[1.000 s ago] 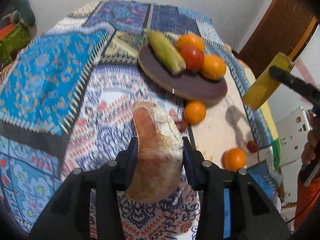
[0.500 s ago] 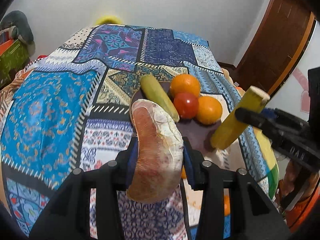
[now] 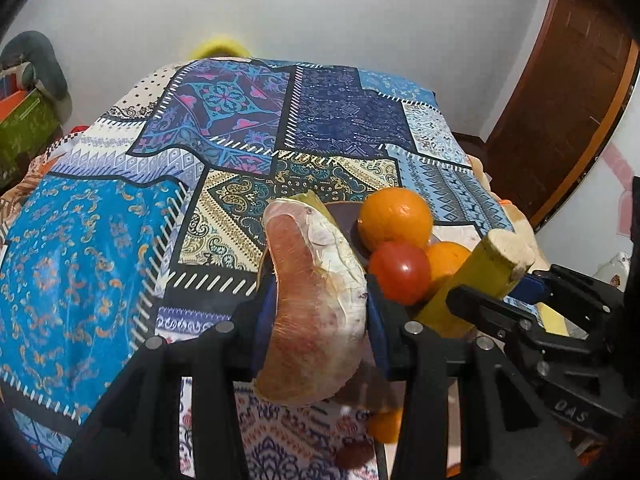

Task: Organize fruits
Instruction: 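Lower the bread roll and squash onto the plate and open both tools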

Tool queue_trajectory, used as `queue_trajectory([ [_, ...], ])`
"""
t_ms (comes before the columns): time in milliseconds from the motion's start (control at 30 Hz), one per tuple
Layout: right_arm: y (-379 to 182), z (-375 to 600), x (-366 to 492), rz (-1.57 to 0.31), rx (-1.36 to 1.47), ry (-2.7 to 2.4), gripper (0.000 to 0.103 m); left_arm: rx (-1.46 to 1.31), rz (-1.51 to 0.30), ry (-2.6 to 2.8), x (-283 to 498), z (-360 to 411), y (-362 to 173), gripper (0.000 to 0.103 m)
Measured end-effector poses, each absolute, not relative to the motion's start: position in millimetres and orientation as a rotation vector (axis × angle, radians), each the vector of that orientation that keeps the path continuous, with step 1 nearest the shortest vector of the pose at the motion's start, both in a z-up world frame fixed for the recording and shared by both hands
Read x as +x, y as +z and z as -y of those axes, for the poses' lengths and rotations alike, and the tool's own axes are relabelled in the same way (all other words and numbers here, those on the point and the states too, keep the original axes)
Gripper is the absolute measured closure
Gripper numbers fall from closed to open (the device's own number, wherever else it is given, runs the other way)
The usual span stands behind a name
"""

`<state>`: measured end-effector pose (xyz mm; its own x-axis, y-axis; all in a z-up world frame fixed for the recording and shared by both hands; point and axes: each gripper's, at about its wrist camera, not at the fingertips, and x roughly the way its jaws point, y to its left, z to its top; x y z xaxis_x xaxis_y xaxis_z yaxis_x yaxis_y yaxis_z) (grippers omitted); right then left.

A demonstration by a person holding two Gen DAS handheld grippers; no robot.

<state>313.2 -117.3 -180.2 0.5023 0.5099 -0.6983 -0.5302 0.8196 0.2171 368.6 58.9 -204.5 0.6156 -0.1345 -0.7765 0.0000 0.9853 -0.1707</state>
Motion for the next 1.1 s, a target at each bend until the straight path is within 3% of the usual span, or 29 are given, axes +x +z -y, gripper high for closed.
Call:
queue_trajectory([
  [633,-185,120,335,-0.825,0.032,0.616,0.068,-0.200,-0.952,-0.068,389,-60,-228,0.060],
  [933,-189,128,340,-0.852,0.025,0.590,0.059,-0.169,-0.955,-0.060,381,-55,-223,0.055],
  [1100,-183,135,332,-0.840,-0.002,0.554,0.047,-0.145,-0.927,-0.056,364,-51,-208,0.051],
])
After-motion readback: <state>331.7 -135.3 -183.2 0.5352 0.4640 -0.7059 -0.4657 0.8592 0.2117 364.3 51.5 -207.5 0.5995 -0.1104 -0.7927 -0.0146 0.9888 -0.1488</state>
